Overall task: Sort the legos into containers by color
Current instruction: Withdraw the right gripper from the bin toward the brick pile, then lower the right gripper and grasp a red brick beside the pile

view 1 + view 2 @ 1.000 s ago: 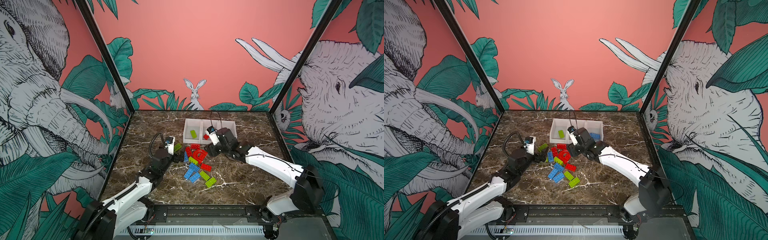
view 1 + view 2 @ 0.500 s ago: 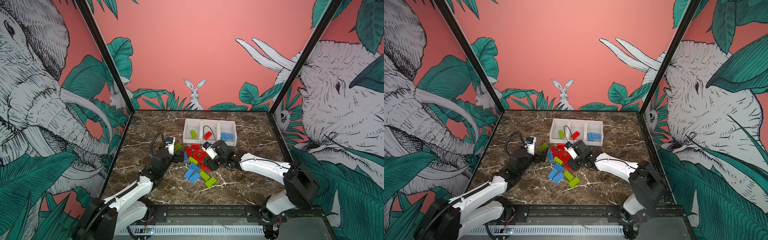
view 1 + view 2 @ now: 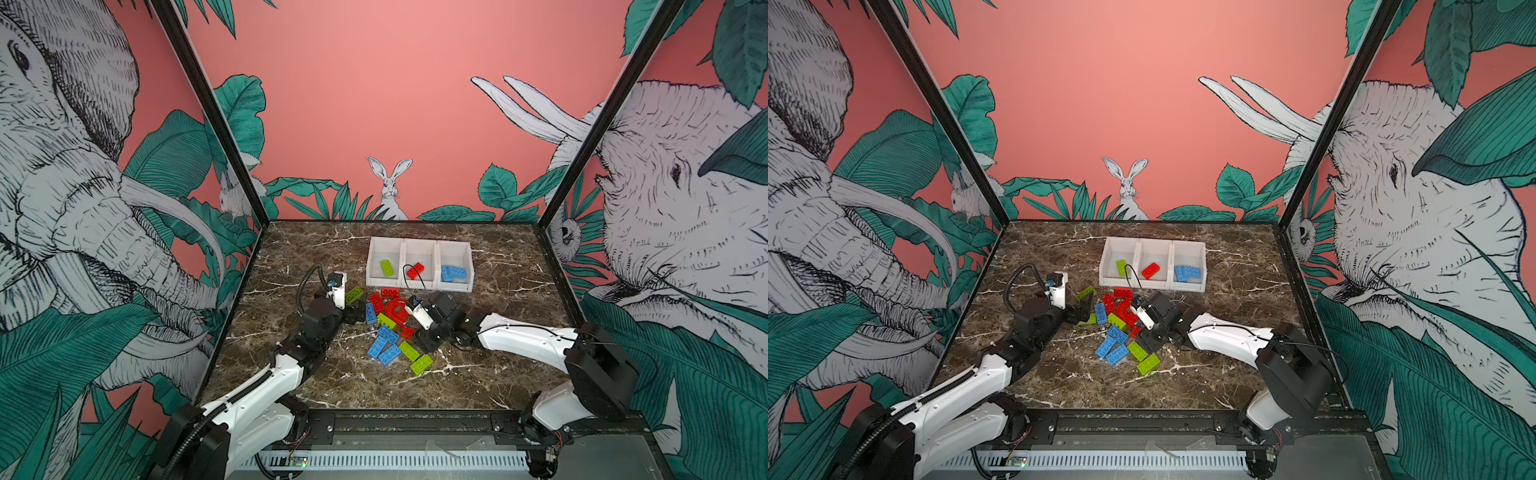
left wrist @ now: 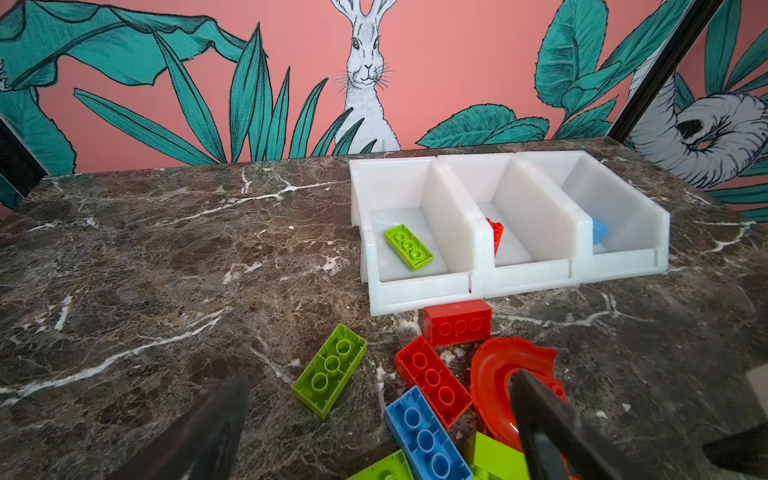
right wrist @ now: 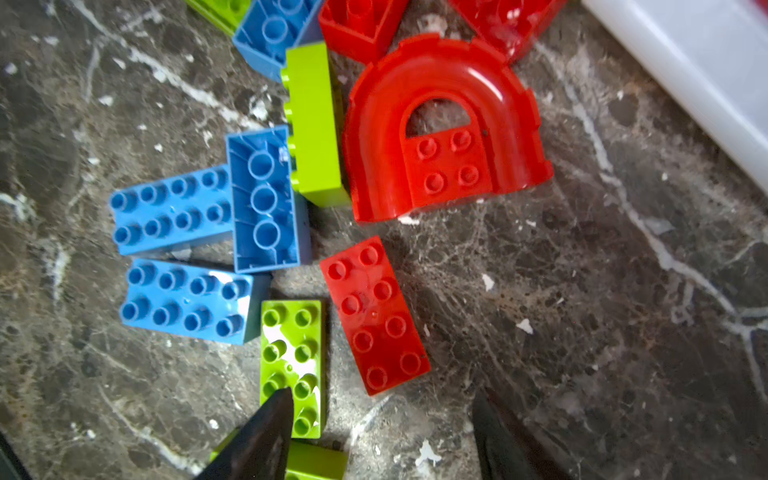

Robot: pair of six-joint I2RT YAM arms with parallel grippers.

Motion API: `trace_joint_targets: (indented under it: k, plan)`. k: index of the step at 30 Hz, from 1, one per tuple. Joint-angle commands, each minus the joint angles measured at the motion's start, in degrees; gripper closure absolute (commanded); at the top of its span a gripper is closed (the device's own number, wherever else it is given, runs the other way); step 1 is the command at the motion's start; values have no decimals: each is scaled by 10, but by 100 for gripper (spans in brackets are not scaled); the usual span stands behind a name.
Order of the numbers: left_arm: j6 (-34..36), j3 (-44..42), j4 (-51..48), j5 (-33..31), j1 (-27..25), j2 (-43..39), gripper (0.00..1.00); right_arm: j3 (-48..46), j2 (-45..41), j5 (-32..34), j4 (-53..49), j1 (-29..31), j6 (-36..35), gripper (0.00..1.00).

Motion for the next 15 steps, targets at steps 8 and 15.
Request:
trace_joint_targets:
  k: [8, 15]
  plan:
    - [-10, 0, -6, 6, -1, -3, 1, -4, 4, 37, 14, 12, -10, 32]
    - [-12, 1, -4, 12, -1, 1, 1, 5, 41, 21, 30, 12, -13, 33]
